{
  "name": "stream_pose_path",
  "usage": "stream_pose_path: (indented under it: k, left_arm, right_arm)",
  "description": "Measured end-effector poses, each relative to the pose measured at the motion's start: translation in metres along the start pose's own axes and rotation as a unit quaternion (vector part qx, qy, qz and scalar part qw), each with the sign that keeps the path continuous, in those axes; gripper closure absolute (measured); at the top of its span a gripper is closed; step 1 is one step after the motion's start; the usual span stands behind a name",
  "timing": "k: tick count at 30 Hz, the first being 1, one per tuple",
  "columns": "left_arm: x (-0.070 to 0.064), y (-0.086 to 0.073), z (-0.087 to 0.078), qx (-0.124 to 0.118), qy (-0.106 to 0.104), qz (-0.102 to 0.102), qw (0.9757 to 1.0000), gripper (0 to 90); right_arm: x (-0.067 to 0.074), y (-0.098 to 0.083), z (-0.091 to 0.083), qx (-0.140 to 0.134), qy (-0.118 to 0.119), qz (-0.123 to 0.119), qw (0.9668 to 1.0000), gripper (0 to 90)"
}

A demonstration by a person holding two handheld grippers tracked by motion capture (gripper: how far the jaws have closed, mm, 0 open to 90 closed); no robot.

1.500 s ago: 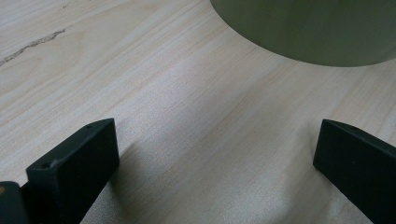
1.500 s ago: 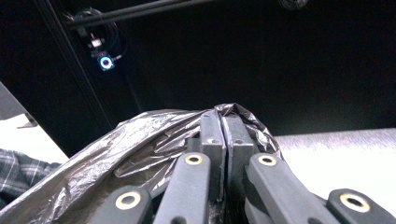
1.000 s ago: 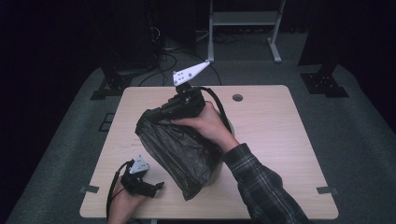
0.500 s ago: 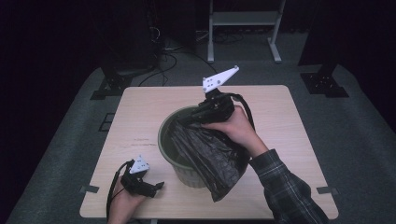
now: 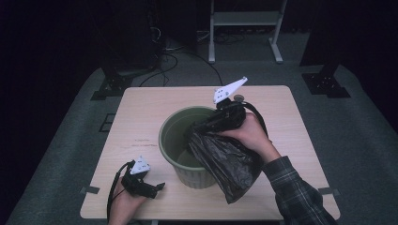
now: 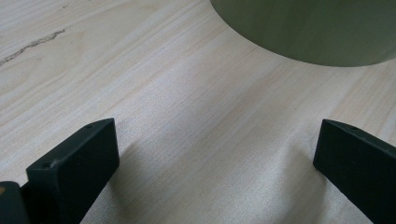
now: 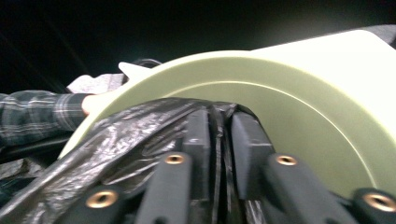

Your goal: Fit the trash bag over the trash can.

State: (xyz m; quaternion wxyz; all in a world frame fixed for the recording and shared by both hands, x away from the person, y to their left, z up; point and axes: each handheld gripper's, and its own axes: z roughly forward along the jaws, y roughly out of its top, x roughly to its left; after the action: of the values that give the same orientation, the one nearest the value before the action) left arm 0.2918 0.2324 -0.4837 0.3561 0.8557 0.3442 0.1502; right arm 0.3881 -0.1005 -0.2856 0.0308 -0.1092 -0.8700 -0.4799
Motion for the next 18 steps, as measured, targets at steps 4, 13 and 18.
stream_pose_path:
  k: [4, 13, 18]
  left_arm:
    - [0.0, 0.0, 0.0, 0.0, 0.0, 0.0, 1.0, 0.0]
    - [0.0, 0.0, 0.0, 0.0, 0.0, 0.0, 1.0, 0.0]
    - [0.0, 0.0, 0.0, 0.0, 0.0, 0.0, 1.0, 0.0]
  right_arm:
    - [-0.001, -0.005, -0.007, -0.003, -0.017, 0.004, 0.9998, 55.0]
    - [0.005, -0.019, -0.032, -0.016, -0.03, 0.024, 0.9991, 43.7]
    - [0.013, -0.032, -0.045, -0.011, -0.034, 0.019, 0.9992, 63.5]
